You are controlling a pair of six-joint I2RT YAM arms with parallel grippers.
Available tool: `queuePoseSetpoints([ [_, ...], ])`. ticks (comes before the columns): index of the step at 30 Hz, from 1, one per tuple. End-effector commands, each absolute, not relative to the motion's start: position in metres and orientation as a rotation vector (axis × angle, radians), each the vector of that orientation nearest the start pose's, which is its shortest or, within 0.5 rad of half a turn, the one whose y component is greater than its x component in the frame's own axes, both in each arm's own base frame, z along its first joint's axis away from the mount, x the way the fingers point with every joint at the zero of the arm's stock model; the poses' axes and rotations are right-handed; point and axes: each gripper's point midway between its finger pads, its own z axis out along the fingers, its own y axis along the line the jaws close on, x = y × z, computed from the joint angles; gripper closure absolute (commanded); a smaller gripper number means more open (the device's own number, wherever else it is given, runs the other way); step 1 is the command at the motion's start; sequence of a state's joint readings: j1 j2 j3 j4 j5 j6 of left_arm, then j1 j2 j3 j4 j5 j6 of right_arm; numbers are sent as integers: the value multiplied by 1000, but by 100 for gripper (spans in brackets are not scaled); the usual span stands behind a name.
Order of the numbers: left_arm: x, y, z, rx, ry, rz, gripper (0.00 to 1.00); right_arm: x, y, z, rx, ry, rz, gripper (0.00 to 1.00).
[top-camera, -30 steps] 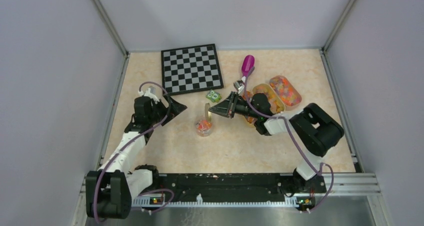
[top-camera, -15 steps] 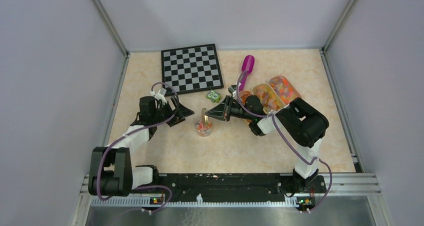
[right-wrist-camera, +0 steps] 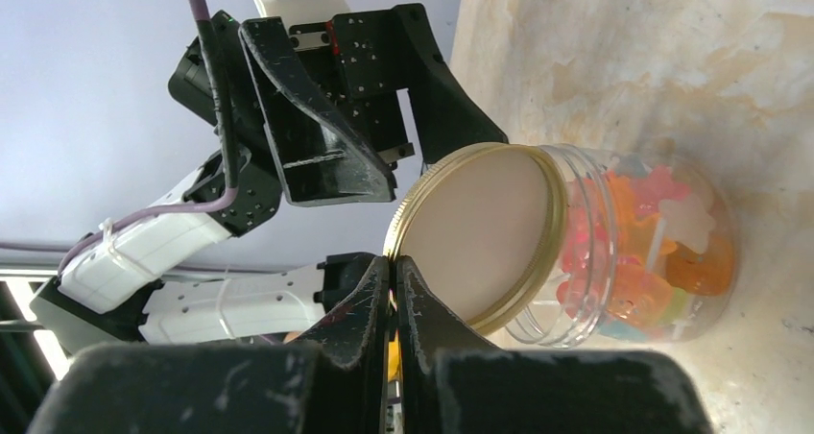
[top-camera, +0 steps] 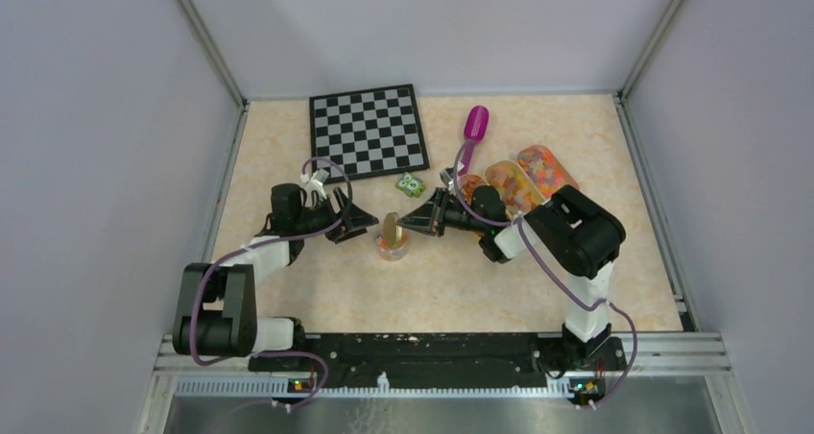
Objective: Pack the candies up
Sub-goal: Close the bottle lid on the packing bottle.
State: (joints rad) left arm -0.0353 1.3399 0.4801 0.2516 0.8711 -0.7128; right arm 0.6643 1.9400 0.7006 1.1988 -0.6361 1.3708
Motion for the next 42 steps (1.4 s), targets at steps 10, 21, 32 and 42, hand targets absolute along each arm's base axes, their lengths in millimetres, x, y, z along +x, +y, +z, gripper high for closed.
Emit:
queuePoseSetpoints([
  [10, 281, -164, 110, -164, 2197, -1391, 28, 274, 356, 119, 87, 2081, 1824, 92],
  [21, 280, -165, 109, -155, 2203, -1410, 31, 278, 355, 110, 55, 2143, 1719, 92],
  [32, 278, -166, 108, -152, 2212, -1423, 34, 278, 353, 107, 63, 2139, 1707, 93],
  [42, 275, -162, 101, -148, 2265, -1360, 36, 278, 350, 109, -6, 2170, 1593, 76],
])
